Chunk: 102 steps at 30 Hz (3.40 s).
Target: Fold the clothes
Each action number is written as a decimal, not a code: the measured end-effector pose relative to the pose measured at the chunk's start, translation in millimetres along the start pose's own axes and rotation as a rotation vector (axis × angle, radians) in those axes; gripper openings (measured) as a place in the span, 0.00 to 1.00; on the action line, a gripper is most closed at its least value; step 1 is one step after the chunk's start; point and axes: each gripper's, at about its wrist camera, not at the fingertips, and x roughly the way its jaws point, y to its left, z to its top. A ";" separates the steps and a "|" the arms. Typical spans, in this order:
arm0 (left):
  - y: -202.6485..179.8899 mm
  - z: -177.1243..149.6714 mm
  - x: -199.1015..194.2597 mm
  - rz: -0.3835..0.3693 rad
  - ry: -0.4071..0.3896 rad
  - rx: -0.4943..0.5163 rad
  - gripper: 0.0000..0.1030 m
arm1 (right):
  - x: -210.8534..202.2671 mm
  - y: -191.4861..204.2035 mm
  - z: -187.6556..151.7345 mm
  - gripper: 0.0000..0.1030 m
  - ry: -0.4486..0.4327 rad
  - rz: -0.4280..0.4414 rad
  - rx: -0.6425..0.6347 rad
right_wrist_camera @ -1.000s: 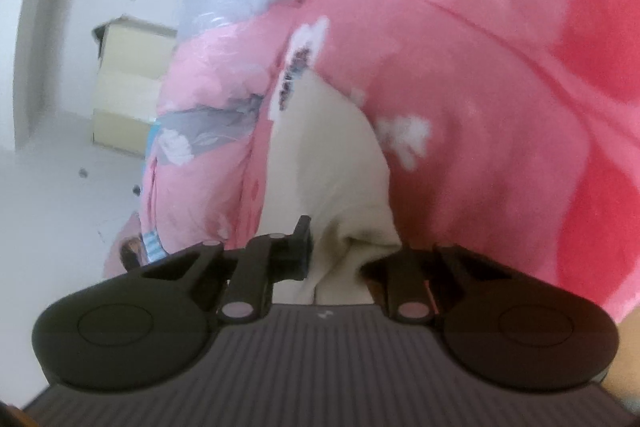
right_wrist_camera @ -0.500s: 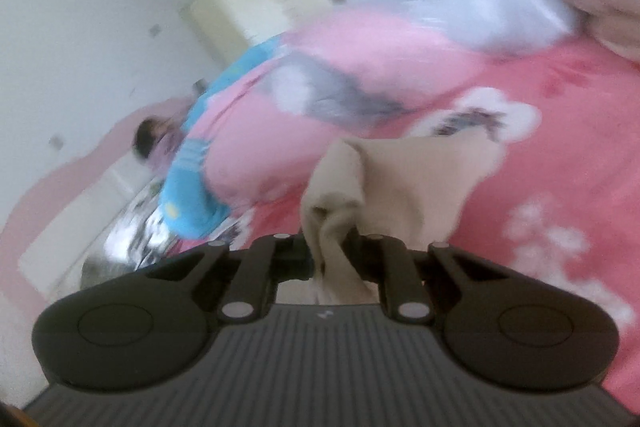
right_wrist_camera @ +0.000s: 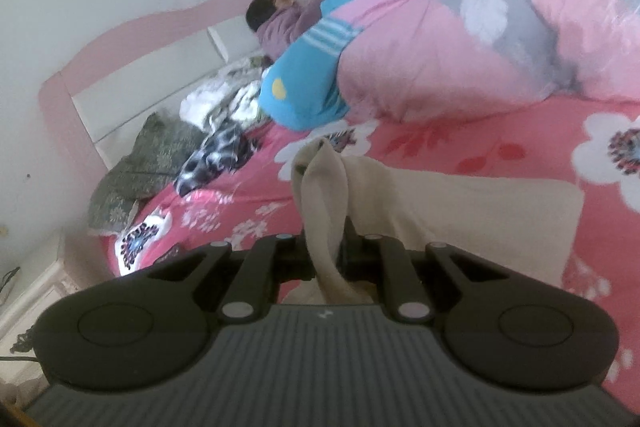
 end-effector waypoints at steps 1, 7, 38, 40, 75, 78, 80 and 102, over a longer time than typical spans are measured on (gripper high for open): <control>3.4 0.4 -7.5 0.003 -0.019 -0.012 0.60 | 3.3 1.6 0.4 0.09 0.005 0.002 -0.001; 34.4 -0.9 -44.6 0.000 -0.100 -0.115 0.55 | 20.6 21.5 4.0 0.09 0.014 0.046 -0.089; 127.9 -35.3 -72.5 -0.035 -0.104 -0.415 0.22 | 28.7 83.8 -76.9 0.08 0.127 0.150 -0.405; 137.9 -35.4 -80.0 -0.036 -0.118 -0.468 0.22 | 28.3 81.1 -79.8 0.08 0.127 0.150 -0.395; 98.2 11.6 -51.1 0.003 0.000 -0.352 0.10 | -25.1 -45.7 -111.3 0.24 0.065 -0.041 0.037; 95.3 15.1 -46.5 0.018 -0.001 -0.317 0.10 | -28.3 -46.1 -116.6 0.24 0.060 -0.032 0.045; 98.2 10.2 -37.2 0.031 0.029 -0.310 0.11 | -29.7 -47.7 -119.9 0.24 0.051 -0.022 0.064; 17.1 33.7 -37.6 0.060 -0.054 0.013 0.33 | -88.8 -86.4 -122.7 0.26 0.014 0.021 0.243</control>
